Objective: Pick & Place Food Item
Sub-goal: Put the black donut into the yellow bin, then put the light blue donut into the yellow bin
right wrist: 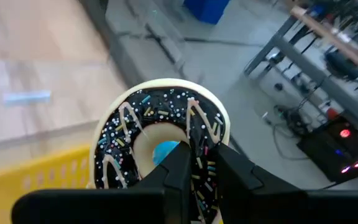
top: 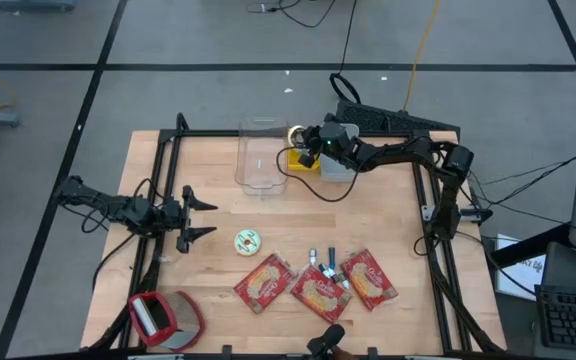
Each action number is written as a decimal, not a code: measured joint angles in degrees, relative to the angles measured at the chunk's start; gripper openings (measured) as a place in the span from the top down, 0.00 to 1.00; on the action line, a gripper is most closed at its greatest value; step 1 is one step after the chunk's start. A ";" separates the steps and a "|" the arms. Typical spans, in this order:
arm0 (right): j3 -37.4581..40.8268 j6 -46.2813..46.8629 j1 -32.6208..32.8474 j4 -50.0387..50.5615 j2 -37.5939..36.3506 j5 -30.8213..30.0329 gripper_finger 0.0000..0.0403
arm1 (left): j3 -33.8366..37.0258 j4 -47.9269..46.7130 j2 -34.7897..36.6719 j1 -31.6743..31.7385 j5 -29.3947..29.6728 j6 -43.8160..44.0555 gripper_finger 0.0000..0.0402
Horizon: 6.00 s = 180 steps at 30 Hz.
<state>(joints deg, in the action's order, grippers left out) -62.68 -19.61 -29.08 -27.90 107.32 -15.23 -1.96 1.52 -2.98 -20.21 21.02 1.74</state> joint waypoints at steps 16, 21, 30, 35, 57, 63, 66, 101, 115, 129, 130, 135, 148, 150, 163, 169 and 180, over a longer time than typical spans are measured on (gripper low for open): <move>0.00 0.71 -1.64 -0.56 3.14 -1.18 0.89 | 0.00 0.02 0.00 -0.02 0.00 -0.01 0.29; 0.00 0.85 -1.55 0.20 3.12 -1.22 0.89 | 0.00 0.02 0.00 -0.01 0.00 -0.02 0.29; 0.00 0.89 -1.45 2.63 3.12 -1.05 0.89 | 0.00 0.02 0.00 -0.02 0.00 -0.02 0.29; 0.00 0.89 -1.42 2.89 3.10 1.24 0.89 | 0.00 0.02 0.00 0.00 0.00 -0.02 0.29; 0.00 0.73 -1.25 2.91 3.11 1.86 0.89 | 0.00 0.02 0.00 0.01 0.00 0.00 0.29; 0.00 0.75 -1.25 2.89 3.10 1.85 0.89 | 0.00 0.02 0.00 0.00 0.00 0.00 0.29; 0.00 0.73 -1.25 2.90 3.10 1.86 0.89 | 0.00 0.02 0.00 0.00 0.00 0.00 0.29; 0.00 -1.52 -0.84 6.50 3.07 -1.37 0.59 | -0.01 0.02 0.00 0.01 0.01 -0.02 0.29; 0.00 -4.08 -0.09 2.77 3.07 -1.27 0.59 | 0.00 0.02 0.00 0.01 0.00 -0.01 0.29; 0.00 -2.58 0.32 4.55 2.33 -3.35 0.49 | 0.00 0.02 0.00 -0.02 0.00 0.00 0.29; -0.01 -2.07 0.34 4.93 1.95 -3.99 0.48 | 0.00 0.02 0.00 0.01 0.01 -0.01 0.29; -0.02 1.69 -0.14 8.81 0.92 -4.15 0.46 | -0.01 0.00 0.00 0.00 0.00 0.00 0.29; -0.06 2.06 -0.46 8.77 0.63 -3.83 0.46 | -0.01 0.01 0.00 0.00 0.00 -0.01 0.29; -0.06 0.46 -0.46 9.14 0.63 -3.95 0.46 | -0.01 0.02 0.00 0.00 0.00 -0.01 0.29; -1.61 8.39 -1.80 11.59 0.63 1.91 0.47 | 0.00 0.02 0.00 0.01 0.00 0.00 0.29; -5.32 8.48 -1.70 15.24 0.63 2.20 0.48 | 0.00 0.02 0.00 0.00 0.00 -0.02 0.29; -5.72 8.62 -1.51 19.54 0.40 3.19 0.48 | 0.00 0.02 0.00 -0.01 0.00 0.00 0.29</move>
<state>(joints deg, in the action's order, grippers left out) -68.40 -10.98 -30.59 -8.37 107.72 -12.03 -1.96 1.54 -2.98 -20.23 21.02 1.73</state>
